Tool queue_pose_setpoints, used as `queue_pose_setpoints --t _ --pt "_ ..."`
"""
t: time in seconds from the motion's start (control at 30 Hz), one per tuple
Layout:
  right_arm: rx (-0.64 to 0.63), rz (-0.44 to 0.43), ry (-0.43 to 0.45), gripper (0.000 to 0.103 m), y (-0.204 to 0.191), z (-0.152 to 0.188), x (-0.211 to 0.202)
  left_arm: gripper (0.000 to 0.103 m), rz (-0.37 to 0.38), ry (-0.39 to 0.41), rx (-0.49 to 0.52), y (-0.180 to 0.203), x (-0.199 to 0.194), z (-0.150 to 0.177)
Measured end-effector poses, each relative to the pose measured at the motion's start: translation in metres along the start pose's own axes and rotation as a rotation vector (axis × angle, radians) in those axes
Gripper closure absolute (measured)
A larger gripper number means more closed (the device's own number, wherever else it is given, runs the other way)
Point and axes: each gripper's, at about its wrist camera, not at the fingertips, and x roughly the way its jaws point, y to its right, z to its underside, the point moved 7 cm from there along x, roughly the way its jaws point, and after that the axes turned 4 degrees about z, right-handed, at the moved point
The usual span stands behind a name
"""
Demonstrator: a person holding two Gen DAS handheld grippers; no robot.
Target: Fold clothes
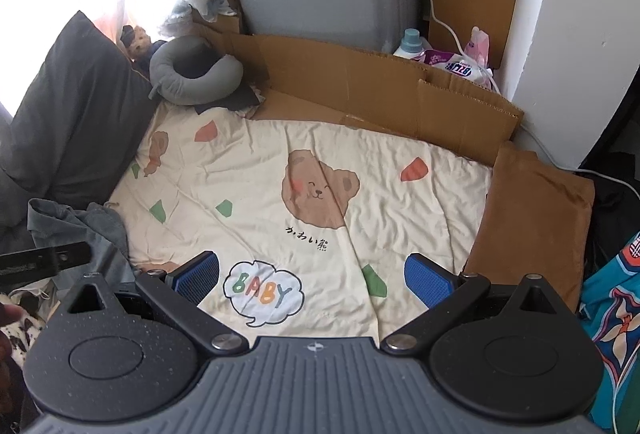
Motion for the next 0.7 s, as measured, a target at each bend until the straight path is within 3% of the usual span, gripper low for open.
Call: queue_pose_setpoints --t 0.47,0.7 --pt "0.025 0.034 0.017 0.001 -0.003 -0.011 -0.004 0.004 -0.045 0.054 -0.076 -0.066 -0.017 -0.013" --pt "0.009 0.005 0.051 0.001 -0.023 -0.022 -0.015 0.004 -0.066 0.099 -0.110 -0.096 -0.025 -0.011"
